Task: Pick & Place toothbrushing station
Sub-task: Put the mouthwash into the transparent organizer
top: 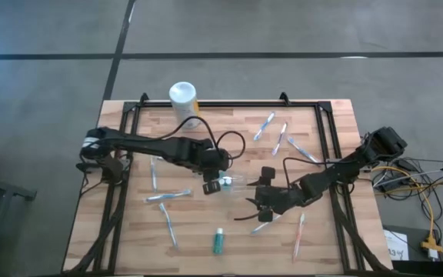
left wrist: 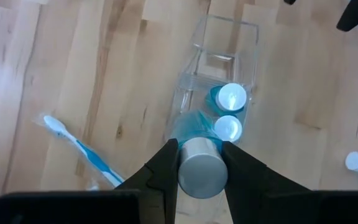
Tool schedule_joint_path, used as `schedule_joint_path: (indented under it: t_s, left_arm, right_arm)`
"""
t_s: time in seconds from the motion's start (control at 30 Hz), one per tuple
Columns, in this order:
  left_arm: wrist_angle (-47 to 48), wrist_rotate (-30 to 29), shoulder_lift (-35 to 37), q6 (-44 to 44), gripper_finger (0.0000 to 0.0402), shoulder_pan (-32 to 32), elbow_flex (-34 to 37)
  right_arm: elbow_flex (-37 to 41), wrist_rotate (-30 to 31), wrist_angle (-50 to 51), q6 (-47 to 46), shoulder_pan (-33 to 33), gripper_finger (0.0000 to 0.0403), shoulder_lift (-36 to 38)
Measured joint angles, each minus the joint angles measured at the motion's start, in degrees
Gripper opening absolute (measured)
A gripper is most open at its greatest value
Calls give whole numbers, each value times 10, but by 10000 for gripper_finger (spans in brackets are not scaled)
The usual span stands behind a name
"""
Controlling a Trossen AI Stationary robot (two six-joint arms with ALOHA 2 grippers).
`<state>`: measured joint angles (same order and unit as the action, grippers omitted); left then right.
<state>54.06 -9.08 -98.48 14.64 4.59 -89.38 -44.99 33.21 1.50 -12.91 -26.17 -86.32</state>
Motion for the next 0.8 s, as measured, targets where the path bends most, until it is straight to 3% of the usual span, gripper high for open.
schedule_joint_path:
  t_s: [0.8]
  left_arm:
    - [-4, 33, -6, -13, 98, -21, 3]
  right_arm:
    - [0, -1, -2, 0, 3, 228, 0]
